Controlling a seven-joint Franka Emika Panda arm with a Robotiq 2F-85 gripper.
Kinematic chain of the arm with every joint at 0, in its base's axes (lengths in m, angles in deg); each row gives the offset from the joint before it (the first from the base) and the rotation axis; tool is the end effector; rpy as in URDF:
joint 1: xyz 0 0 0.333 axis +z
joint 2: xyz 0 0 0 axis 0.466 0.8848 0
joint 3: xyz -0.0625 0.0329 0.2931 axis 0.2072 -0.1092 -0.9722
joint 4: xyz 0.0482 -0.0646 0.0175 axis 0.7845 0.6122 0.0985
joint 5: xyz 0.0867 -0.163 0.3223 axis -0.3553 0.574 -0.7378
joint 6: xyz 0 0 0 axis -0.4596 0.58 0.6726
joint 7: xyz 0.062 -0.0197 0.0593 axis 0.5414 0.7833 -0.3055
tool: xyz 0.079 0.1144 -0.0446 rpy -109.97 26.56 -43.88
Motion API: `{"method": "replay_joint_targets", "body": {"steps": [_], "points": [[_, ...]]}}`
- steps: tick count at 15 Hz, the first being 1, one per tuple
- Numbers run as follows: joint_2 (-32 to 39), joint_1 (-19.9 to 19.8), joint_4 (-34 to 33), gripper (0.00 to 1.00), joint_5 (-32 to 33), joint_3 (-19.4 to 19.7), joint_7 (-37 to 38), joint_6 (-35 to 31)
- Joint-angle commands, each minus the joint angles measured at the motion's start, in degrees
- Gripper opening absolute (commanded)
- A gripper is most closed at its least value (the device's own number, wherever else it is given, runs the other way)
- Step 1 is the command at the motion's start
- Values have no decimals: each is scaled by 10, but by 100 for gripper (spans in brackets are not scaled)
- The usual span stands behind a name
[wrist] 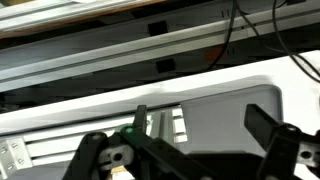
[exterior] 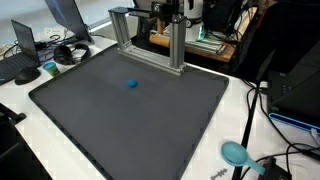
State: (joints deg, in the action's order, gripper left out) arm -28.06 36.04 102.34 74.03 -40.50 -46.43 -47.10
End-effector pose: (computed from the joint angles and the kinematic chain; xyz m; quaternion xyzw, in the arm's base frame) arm 0.2672 0.1307 0.3698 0.9923 -0.1042 -0.0648 0.0158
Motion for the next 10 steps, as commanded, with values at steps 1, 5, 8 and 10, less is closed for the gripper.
{"method": "replay_joint_targets", "body": {"steps": [1,5,8,10], "points": [[-34,-25,-31,100,57,23,-36,68],[-50,-44,-51,100,87,58,-97,52],[-54,-66,-60,100,96,90,-129,18],[-51,-85,-66,100,107,108,-142,9]]}}
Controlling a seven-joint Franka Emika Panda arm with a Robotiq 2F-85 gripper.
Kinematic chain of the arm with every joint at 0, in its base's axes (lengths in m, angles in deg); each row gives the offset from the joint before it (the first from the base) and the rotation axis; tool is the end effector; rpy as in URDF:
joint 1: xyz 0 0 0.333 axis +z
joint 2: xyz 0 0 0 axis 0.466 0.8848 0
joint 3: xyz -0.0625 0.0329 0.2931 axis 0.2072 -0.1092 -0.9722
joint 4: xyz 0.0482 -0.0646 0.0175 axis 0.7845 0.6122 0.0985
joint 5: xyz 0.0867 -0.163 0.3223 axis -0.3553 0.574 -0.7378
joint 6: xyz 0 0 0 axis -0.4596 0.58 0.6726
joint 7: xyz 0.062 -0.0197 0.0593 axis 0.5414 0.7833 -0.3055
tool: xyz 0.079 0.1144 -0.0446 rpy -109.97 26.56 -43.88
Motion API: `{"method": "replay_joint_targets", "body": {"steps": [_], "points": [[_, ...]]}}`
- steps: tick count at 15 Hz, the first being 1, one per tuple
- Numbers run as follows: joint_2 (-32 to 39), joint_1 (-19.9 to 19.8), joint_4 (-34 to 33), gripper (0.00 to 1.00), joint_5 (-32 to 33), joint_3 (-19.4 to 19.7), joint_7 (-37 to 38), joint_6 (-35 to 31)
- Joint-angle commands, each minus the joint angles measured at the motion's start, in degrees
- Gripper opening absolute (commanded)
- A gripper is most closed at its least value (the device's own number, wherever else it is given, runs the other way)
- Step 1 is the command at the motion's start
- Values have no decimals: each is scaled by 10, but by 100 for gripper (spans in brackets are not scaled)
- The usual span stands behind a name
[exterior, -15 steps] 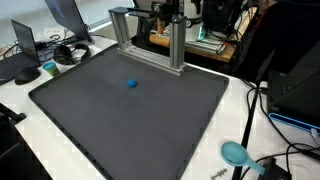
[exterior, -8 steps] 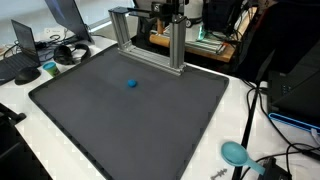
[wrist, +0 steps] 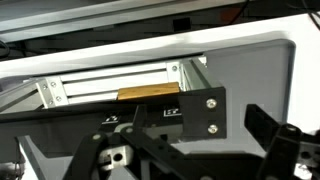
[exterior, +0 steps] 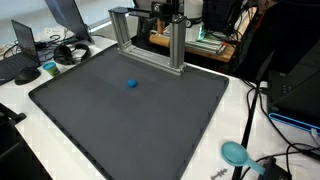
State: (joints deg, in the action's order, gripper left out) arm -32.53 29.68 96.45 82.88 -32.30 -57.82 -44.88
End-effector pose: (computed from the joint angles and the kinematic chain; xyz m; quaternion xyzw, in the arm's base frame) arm 0.2983 0.0547 0.4420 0.9967 -0.0794 0.0114 0.0141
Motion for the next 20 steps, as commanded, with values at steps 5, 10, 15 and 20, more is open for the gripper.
{"method": "replay_joint_targets", "body": {"steps": [5,10,15,20], "points": [[0,-32,-7,100,13,31,-33,-26],[7,-26,-10,100,1,52,-63,-40],[23,-27,-17,100,17,76,-124,-36],[59,-25,-31,100,19,72,-145,-47]]}}
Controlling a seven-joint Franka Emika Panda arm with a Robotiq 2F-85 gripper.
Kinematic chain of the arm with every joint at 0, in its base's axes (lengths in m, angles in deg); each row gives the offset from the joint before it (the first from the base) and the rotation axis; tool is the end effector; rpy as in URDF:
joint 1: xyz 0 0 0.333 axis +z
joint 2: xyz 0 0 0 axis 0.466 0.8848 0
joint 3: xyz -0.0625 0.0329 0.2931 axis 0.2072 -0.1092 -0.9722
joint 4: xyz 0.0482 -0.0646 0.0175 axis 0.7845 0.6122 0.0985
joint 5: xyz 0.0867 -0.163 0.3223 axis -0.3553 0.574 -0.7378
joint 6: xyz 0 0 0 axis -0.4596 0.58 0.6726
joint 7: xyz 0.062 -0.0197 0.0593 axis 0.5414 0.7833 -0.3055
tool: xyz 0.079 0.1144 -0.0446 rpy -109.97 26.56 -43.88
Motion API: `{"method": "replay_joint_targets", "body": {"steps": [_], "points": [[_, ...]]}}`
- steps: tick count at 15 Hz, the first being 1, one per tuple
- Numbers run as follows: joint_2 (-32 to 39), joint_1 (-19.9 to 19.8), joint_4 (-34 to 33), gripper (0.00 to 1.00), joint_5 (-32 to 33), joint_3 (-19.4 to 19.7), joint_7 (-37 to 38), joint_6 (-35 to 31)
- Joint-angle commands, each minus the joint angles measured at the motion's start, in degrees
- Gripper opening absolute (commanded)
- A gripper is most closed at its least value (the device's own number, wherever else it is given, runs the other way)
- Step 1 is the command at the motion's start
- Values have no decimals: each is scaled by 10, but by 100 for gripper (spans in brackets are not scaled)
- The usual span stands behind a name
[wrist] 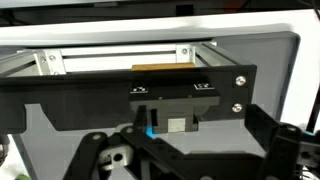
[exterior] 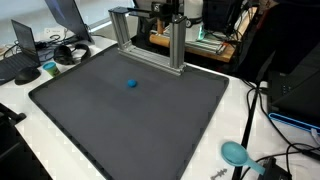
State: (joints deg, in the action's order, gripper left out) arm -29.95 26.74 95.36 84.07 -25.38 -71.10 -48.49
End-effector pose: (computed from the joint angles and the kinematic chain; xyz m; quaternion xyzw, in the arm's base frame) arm 0.3193 0.0015 0.4450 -0.9990 0.0295 -0.0285 0.0176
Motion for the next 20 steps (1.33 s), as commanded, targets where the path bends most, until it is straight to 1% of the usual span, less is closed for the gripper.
{"method": "replay_joint_targets", "body": {"steps": [1,7,14,17,20], "points": [[41,2,-23,100,8,2,-10,-12],[72,0,-21,100,17,0,-9,-62],[90,-4,-13,100,24,0,-5,-81],[97,-6,-11,100,33,-1,-4,-77],[97,-10,-4,100,46,-3,2,-87]]}}
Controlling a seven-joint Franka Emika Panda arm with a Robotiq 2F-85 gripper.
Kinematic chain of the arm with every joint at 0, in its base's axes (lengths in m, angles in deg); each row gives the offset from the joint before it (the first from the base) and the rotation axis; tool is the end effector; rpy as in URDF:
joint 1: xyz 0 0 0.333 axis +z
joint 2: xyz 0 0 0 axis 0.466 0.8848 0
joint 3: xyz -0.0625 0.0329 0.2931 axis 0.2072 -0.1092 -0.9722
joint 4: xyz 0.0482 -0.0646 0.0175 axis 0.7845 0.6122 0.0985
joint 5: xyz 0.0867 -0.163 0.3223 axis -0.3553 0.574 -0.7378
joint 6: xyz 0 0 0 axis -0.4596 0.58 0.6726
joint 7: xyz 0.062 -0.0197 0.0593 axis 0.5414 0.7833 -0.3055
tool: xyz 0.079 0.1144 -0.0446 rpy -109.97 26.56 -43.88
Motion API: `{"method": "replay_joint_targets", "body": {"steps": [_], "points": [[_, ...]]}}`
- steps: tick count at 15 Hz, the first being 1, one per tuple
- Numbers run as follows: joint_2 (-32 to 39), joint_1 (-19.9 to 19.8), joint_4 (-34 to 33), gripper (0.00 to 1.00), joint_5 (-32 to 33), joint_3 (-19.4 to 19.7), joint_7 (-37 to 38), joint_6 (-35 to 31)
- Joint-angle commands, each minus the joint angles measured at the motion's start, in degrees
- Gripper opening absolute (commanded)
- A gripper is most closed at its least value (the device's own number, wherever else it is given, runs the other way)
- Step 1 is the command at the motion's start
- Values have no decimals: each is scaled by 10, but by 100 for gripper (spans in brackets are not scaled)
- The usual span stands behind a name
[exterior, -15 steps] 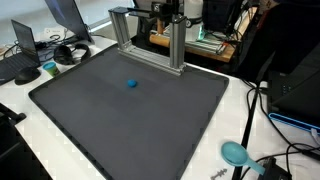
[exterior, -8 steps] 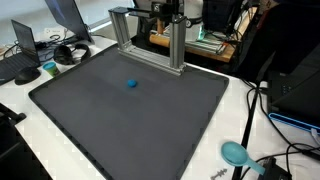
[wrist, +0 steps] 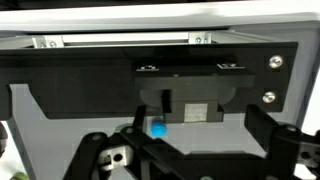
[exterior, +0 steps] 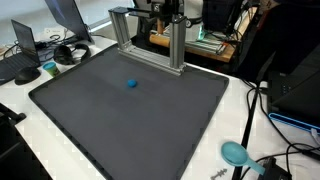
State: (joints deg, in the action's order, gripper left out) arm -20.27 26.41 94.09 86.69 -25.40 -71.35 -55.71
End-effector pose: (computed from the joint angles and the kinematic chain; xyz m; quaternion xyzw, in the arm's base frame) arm 0.3574 -0.0058 0.4099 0.9996 -0.0223 0.0183 0.0038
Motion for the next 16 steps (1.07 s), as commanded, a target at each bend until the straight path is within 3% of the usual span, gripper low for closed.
{"method": "replay_joint_targets", "body": {"steps": [1,16], "points": [[0,-4,9,100,16,-1,3,-14],[-11,-4,24,99,21,-11,23,1]]}}
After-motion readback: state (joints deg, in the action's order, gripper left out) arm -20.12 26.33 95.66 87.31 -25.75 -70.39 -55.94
